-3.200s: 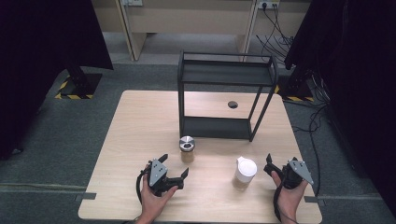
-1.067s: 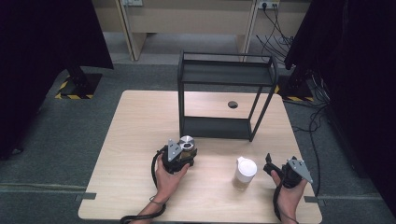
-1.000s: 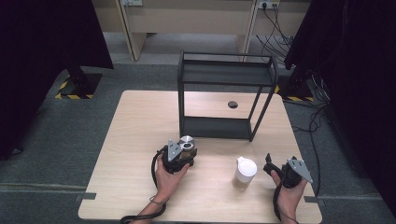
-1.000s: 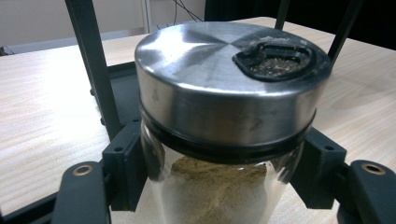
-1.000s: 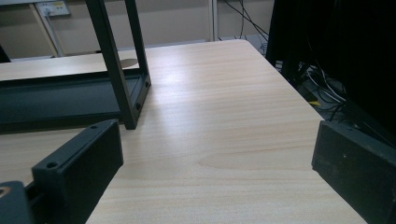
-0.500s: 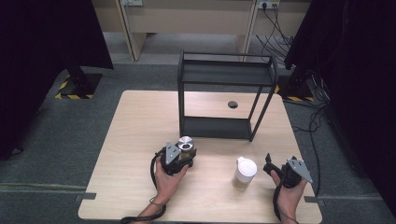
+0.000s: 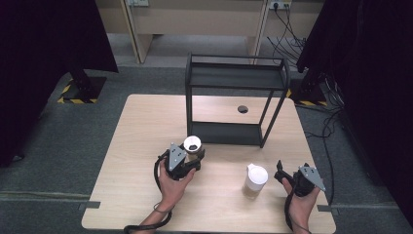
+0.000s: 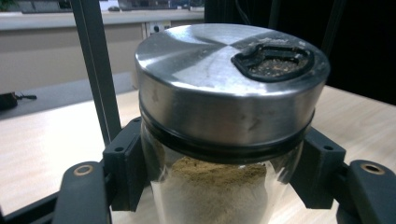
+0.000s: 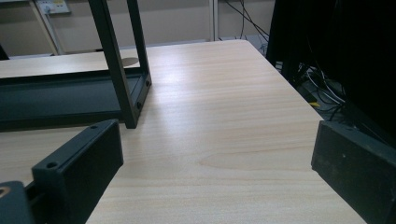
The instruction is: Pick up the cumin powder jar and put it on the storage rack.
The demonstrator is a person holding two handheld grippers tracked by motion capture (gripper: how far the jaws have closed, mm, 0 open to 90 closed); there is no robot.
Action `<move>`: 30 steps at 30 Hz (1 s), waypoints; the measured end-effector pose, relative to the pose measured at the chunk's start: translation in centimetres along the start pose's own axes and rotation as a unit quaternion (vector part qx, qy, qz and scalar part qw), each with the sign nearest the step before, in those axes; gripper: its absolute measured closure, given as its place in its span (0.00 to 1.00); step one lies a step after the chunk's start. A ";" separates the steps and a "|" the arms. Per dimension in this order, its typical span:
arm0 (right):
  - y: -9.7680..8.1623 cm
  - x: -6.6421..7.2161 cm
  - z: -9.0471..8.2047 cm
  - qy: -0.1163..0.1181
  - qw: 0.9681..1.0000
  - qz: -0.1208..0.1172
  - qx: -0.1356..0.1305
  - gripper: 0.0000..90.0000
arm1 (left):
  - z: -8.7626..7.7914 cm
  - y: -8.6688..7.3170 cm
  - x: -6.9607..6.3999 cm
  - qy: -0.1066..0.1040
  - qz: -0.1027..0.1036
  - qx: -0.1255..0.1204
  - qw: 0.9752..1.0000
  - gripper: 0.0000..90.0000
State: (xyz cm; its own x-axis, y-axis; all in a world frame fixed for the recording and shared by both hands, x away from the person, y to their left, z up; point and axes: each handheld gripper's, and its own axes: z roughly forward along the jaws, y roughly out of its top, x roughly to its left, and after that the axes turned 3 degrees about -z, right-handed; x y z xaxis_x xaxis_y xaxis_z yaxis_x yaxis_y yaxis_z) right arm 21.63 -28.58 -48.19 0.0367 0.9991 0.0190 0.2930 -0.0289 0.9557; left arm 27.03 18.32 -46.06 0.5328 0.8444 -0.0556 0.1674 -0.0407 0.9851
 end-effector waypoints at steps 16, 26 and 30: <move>0.0 0.0 0.0 -0.001 1.000 0.000 0.001 0.02 | -1.1 3.0 -0.5 -0.007 0.017 -0.042 0.999 0.34; 0.1 0.0 0.0 0.000 1.000 -0.001 0.001 0.02 | -1.3 4.5 -0.7 -0.004 0.026 -0.053 0.998 0.34; 0.1 0.0 0.0 0.000 1.000 -0.001 0.002 0.02 | -1.3 5.2 -0.8 -0.005 0.029 -0.060 0.998 0.34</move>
State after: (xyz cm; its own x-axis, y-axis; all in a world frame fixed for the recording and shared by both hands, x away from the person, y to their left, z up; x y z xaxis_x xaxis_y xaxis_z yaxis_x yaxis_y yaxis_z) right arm 21.68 -28.57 -48.15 0.0363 0.9992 0.0171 0.2961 -0.0270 0.9548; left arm 26.44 18.12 -40.65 0.5477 0.8367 0.0011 0.0350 -0.0242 0.9991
